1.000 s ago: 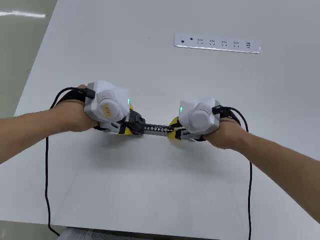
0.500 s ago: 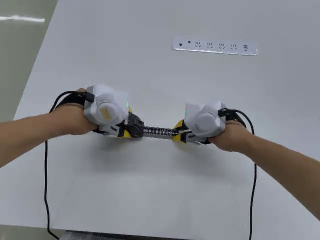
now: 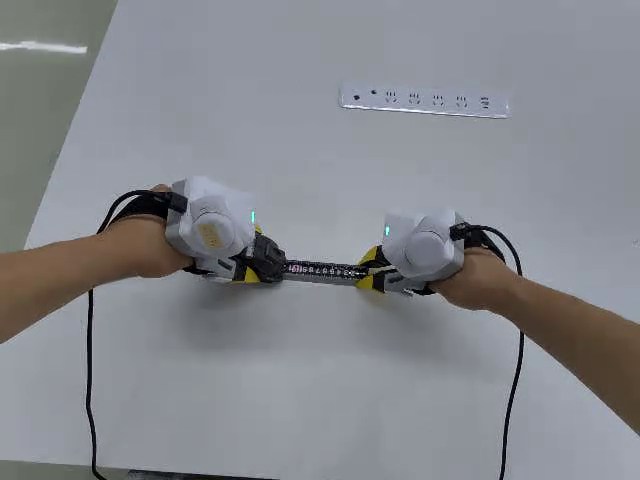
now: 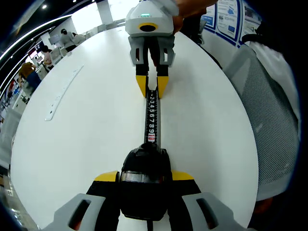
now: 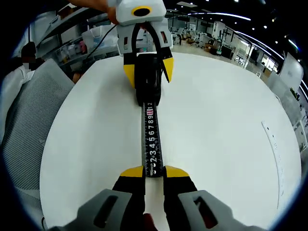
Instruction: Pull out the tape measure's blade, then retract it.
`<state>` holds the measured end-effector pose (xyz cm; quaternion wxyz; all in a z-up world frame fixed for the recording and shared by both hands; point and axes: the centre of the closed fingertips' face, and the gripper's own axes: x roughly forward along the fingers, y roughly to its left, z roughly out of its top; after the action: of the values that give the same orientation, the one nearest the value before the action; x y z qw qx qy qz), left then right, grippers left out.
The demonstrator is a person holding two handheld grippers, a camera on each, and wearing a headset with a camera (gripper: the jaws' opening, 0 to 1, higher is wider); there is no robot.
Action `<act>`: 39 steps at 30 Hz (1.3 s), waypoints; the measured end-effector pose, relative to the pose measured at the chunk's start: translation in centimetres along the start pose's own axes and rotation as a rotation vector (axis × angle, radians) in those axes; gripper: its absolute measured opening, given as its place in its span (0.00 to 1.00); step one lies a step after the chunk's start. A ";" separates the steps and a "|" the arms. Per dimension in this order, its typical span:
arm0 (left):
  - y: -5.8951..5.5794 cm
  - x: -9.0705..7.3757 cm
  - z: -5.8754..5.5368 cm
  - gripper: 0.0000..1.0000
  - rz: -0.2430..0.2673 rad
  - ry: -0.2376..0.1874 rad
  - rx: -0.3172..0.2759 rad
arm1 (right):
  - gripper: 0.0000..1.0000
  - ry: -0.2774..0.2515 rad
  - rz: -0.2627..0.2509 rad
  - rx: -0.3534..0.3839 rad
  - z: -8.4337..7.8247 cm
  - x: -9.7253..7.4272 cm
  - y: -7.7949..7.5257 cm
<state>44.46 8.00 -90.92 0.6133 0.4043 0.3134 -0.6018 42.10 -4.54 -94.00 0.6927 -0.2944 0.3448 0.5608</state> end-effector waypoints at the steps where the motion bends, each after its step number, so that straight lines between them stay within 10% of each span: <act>1: 0.0 0.0 0.0 0.35 0.000 0.000 0.000 | 0.13 0.000 0.000 0.001 -0.1 -0.1 0.0; 39: -0.1 -0.1 0.1 0.35 0.001 0.015 -0.009 | 0.13 0.016 0.005 0.016 -3.8 -3.3 -0.3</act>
<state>44.33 7.98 -90.85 0.6129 0.4064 0.3206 -0.5970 41.44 -9.48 -93.56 0.6909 -0.2926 0.3555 0.5574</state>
